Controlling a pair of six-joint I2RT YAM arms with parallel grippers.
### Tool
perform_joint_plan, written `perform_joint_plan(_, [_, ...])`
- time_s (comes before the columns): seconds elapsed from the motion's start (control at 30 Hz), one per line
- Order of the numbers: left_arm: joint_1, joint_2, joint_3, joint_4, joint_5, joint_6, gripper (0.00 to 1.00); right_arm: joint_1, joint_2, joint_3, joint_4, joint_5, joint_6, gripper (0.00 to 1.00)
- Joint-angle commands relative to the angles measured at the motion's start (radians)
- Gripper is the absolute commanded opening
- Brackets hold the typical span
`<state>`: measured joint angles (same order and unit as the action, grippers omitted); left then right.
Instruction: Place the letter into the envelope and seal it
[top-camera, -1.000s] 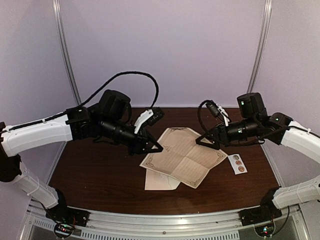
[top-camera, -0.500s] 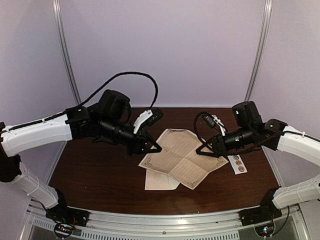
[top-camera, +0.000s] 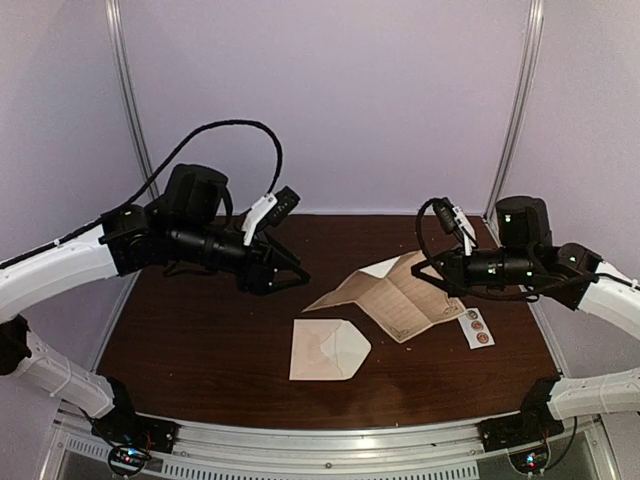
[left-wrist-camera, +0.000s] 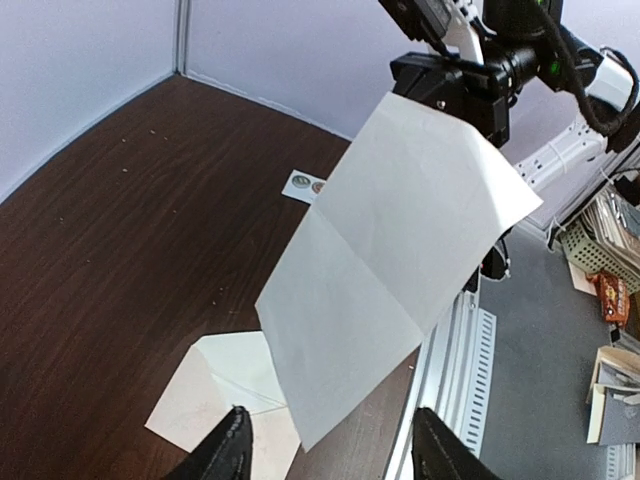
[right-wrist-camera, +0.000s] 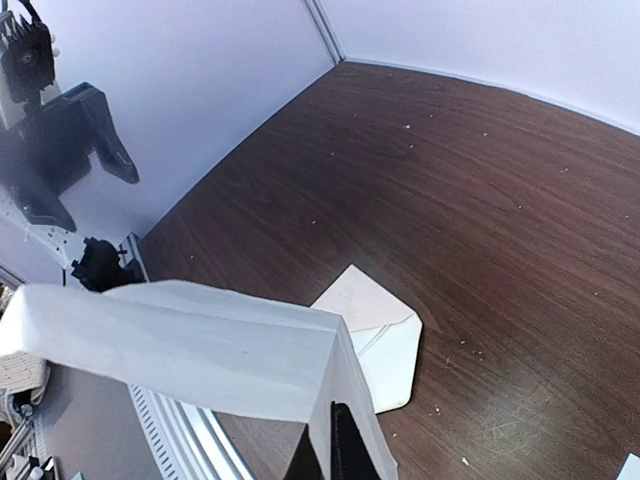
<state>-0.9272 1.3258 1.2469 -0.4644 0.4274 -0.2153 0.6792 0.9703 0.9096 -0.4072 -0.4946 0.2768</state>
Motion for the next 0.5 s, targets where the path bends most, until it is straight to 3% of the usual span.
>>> perform_joint_plan(0.0, [0.056,-0.096,-0.010,0.089,-0.052,-0.039,0.56,0.000,-0.030,-0.017,0.037,0.148,0.019,0.00])
perform_joint_plan(0.3, [0.166,-0.038,0.062,0.107,-0.198,-0.077,0.58,0.003,0.029,0.038,0.093,-0.016,0.033,0.00])
perform_joint_plan(0.47, [0.164,0.102,0.144,0.135,-0.057,-0.009,0.59,0.030,0.106,0.096,0.114,-0.110,0.022,0.00])
